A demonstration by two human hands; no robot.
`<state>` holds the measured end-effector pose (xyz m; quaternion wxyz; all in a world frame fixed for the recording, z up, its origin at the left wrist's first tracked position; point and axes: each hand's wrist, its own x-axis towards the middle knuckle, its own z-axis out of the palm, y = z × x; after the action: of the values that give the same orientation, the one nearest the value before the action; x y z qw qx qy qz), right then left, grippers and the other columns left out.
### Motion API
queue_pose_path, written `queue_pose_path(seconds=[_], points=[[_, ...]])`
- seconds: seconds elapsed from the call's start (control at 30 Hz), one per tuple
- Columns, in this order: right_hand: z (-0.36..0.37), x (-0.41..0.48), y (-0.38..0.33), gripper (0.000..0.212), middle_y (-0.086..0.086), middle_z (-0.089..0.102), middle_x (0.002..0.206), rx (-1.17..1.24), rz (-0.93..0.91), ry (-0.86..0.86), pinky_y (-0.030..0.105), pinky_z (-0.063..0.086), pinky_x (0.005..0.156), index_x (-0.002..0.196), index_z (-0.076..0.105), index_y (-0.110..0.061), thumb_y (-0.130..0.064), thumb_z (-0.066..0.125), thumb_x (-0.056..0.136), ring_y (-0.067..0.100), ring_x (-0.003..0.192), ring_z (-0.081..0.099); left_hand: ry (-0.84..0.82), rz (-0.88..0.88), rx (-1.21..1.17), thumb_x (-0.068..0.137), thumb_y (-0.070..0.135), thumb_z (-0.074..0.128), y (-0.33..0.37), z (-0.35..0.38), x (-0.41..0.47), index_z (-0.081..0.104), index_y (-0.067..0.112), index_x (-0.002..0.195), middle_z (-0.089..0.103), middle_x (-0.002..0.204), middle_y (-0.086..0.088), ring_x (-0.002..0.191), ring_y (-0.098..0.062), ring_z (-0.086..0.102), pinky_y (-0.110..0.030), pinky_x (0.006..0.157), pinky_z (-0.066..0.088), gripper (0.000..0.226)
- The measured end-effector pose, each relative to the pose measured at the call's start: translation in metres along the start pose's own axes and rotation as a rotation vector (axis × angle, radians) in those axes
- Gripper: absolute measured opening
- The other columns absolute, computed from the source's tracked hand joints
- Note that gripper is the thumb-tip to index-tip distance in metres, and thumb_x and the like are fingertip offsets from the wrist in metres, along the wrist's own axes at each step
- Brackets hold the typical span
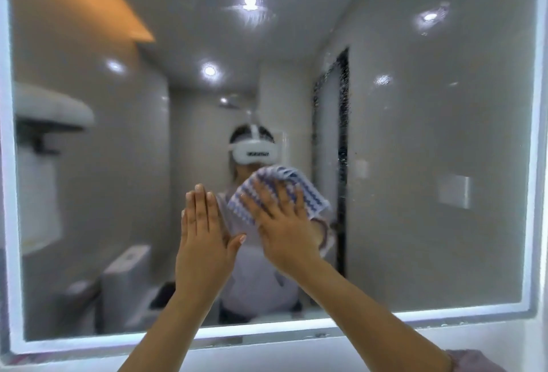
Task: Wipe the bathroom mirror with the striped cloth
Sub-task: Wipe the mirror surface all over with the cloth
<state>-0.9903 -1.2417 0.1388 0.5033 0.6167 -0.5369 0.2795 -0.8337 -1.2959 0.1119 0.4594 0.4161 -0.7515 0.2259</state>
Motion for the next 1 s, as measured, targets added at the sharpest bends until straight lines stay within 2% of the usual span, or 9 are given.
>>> queue_pose_path(seconds=[0.1,0.27,0.37,0.5,0.6,0.67,0.73,0.83,1.0], points=[[0.001,0.001,0.0,0.056,-0.003,0.02,0.159,-0.003,-0.147,-0.033,0.05,0.004,0.119,0.15,0.026,-0.031,-0.028,0.038,0.095,0.026,0.148,0.01,0.014,-0.001,-0.01,0.091,0.064,0.014,0.0,-0.003,-0.001,0.001,-0.001,0.147,0.0,0.155,-0.021,0.144,-0.031,-0.006,-0.034,0.116,-0.006,0.087],[-0.011,0.024,0.024,0.056,-0.007,0.023,0.158,-0.012,-0.24,-0.048,0.047,0.01,0.117,0.149,0.028,-0.033,-0.03,0.04,0.094,0.017,0.147,0.012,0.011,-0.007,-0.011,0.09,0.064,0.016,0.002,-0.006,-0.001,0.003,-0.004,0.146,0.002,0.155,-0.024,0.144,-0.033,-0.001,-0.035,0.116,-0.004,0.089],[-0.019,0.039,0.042,0.056,-0.009,0.023,0.158,-0.018,-0.073,0.008,0.042,0.005,0.118,0.149,0.027,-0.036,-0.031,0.041,0.095,0.018,0.147,0.016,-0.009,-0.016,0.01,0.089,0.066,0.011,0.002,-0.004,-0.001,0.003,-0.005,0.146,0.001,0.155,-0.024,0.144,-0.035,0.0,-0.037,0.116,-0.002,0.091],[-0.03,0.064,0.078,0.054,-0.004,0.014,0.161,-0.029,0.233,0.041,0.037,-0.006,0.119,0.152,0.021,-0.032,-0.037,0.023,0.098,0.02,0.148,0.007,-0.008,-0.017,0.038,0.089,0.065,0.015,0.001,-0.003,0.0,0.006,-0.006,0.145,0.004,0.155,-0.025,0.144,-0.037,0.003,-0.039,0.116,0.004,0.091],[-0.03,0.067,0.064,0.055,-0.004,0.011,0.161,0.003,0.337,0.08,0.038,-0.013,0.118,0.152,0.019,-0.032,-0.04,0.023,0.098,0.022,0.149,0.006,-0.01,-0.023,0.043,0.088,0.065,0.015,0.002,-0.003,0.0,0.007,-0.005,0.146,0.004,0.155,-0.024,0.144,-0.037,0.004,-0.04,0.115,0.005,0.092],[-0.026,0.06,0.049,0.055,-0.003,0.009,0.161,0.023,0.28,0.066,0.049,-0.005,0.119,0.152,0.02,-0.031,-0.041,0.025,0.098,0.025,0.149,0.004,-0.012,-0.023,0.033,0.088,0.066,0.011,0.002,-0.002,-0.001,0.006,-0.005,0.146,0.001,0.155,-0.022,0.144,-0.036,0.003,-0.038,0.116,0.001,0.092],[-0.02,0.041,0.034,0.055,-0.002,0.012,0.161,0.012,0.117,0.021,0.055,0.004,0.117,0.151,0.023,-0.031,-0.039,0.028,0.098,0.029,0.148,0.005,-0.013,-0.024,0.02,0.088,0.067,0.008,0.002,-0.002,-0.001,0.005,-0.004,0.146,0.0,0.156,-0.022,0.145,-0.035,0.001,-0.037,0.116,-0.001,0.092],[-0.007,0.012,0.007,0.054,-0.003,0.014,0.16,-0.009,-0.097,-0.044,0.053,0.004,0.118,0.151,0.024,-0.033,-0.039,0.031,0.098,0.028,0.148,0.009,0.011,-0.02,-0.009,0.09,0.066,0.01,0.001,-0.002,0.0,0.007,-0.004,0.146,0.006,0.155,-0.023,0.144,-0.034,0.003,-0.036,0.116,0.0,0.09],[-0.008,0.032,0.005,0.048,-0.009,0.024,0.157,-0.013,-0.186,-0.017,0.048,0.007,0.119,0.147,0.034,-0.036,-0.038,0.031,0.098,0.017,0.148,0.013,0.031,-0.012,-0.016,0.091,0.064,0.01,0.002,-0.002,0.002,0.016,-0.005,0.145,0.015,0.153,-0.025,0.142,-0.036,0.008,-0.04,0.114,0.006,0.088]])
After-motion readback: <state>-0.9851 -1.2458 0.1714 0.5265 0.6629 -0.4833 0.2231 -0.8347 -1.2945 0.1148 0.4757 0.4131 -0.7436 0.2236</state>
